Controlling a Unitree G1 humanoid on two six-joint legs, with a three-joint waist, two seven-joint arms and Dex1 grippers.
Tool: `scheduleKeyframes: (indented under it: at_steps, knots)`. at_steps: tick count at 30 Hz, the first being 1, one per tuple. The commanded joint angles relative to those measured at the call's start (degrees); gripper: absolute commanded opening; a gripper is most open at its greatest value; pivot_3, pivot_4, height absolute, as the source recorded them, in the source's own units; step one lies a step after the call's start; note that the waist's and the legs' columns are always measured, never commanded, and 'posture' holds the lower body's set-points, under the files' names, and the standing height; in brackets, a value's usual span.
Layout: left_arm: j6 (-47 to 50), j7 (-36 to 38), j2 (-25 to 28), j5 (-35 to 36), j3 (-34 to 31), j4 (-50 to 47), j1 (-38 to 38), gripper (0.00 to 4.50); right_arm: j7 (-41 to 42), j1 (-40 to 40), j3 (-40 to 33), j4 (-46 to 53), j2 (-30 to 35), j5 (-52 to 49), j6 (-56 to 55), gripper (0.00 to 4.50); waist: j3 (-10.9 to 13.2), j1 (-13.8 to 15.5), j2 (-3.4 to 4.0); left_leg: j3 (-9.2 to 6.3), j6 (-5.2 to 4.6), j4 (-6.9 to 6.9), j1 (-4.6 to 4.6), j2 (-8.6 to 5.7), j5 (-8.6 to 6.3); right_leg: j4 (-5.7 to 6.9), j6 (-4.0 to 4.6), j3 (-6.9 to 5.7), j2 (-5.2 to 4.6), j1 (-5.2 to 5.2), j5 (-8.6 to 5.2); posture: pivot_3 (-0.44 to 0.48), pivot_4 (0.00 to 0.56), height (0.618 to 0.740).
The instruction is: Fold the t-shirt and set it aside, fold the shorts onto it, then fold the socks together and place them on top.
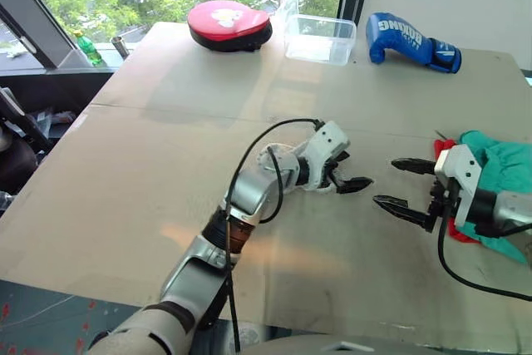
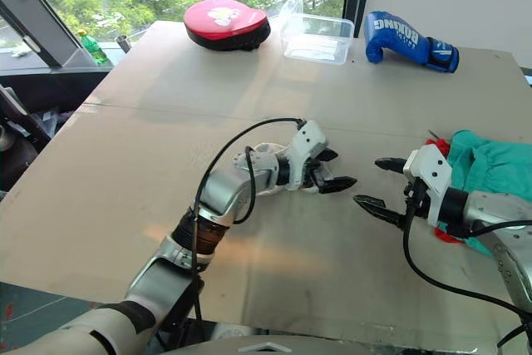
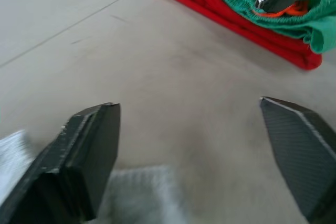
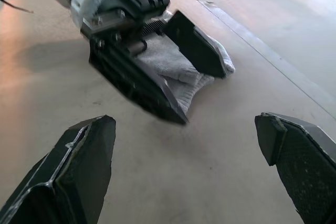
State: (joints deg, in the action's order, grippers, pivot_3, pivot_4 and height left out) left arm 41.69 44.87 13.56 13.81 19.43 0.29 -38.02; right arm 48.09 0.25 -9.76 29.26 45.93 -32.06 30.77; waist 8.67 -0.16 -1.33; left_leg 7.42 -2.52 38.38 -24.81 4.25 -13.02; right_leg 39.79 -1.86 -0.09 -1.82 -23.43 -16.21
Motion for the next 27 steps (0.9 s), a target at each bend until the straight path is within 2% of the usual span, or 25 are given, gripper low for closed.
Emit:
scheduleKeyframes:
  at_steps: [1, 3, 6, 11, 13, 17, 27]
  knots:
    - [-5.8, 4.6, 5.9, 1.1, -4.6, -5.2, -0.2, 4.46, -0.2, -0.5, -0.5, 2.3, -0.7, -1.2, -0.3, 4.5, 0.0, -0.2, 0.01, 0.0, 0.02, 0.0, 0.01, 0.0, 0.01, 0.01, 0.0, 0.0, 0.0, 0.0, 0.0, 0.0, 0.15, 0.735]
    - [-13.2, 10.1, 11.5, 2.6, -8.0, -7.9, 2.7, 4.46, 0.1, -0.7, -0.2, 2.3, -1.8, -1.5, -1.2, 4.5, 0.0, -0.6, 0.02, 0.0, 0.07, -0.03, 0.02, 0.01, 0.04, 0.0, 0.0, -0.01, -0.01, 0.0, 0.0, 0.0, 0.15, 0.735]
    - [-15.7, 14.5, 17.1, 4.9, -11.6, -9.0, 6.4, 4.46, 0.4, -0.9, 0.3, 2.0, -3.0, -1.2, -1.8, 4.5, 0.0, -0.5, 0.03, 0.01, 0.15, -0.07, 0.03, 0.09, 0.08, -0.02, 0.01, -0.03, -0.07, 0.0, -0.01, 0.0, 0.15, 0.735]
    - [-28.7, 21.7, 25.3, 0.8, -10.9, -5.3, 11.8, 4.46, 0.9, -2.0, 2.6, 0.7, -4.1, 0.1, -2.7, 4.5, 0.0, -0.2, 0.02, 0.02, 0.04, -0.03, 0.02, 0.02, 0.02, -0.05, -0.01, -0.05, -0.15, 0.03, -0.01, 0.0, 0.15, 0.735]
    - [-31.7, 23.6, 26.3, 0.6, -10.5, -4.5, 12.6, 4.46, 1.0, -2.3, 3.0, 0.5, -4.3, 0.2, -2.9, 4.5, 0.0, 0.0, 0.02, 0.03, -0.04, -0.02, 0.01, 0.01, -0.02, -0.05, -0.01, -0.06, -0.17, 0.03, -0.01, 0.0, 0.15, 0.735]
    - [-45.4, 27.7, 27.8, -4.3, -7.8, 0.9, 12.6, 4.46, 1.2, -2.6, 3.6, 0.0, -4.4, 0.4, -3.2, 4.5, 0.0, 0.1, 0.03, 0.05, -0.09, -0.02, 0.03, 0.01, -0.06, -0.06, 0.0, -0.05, -0.17, 0.03, -0.01, 0.0, 0.15, 0.735]
    - [-63.7, 28.1, 26.1, -13.8, -2.2, 16.7, 6.6, 4.46, -0.1, -1.0, 3.0, 1.7, -4.6, 0.0, -3.1, 4.5, 0.0, 0.1, 0.02, 0.07, -0.11, -0.02, 0.01, 0.0, -0.07, -0.06, 0.0, -0.05, -0.1, 0.02, -0.01, 0.0, 0.15, 0.735]
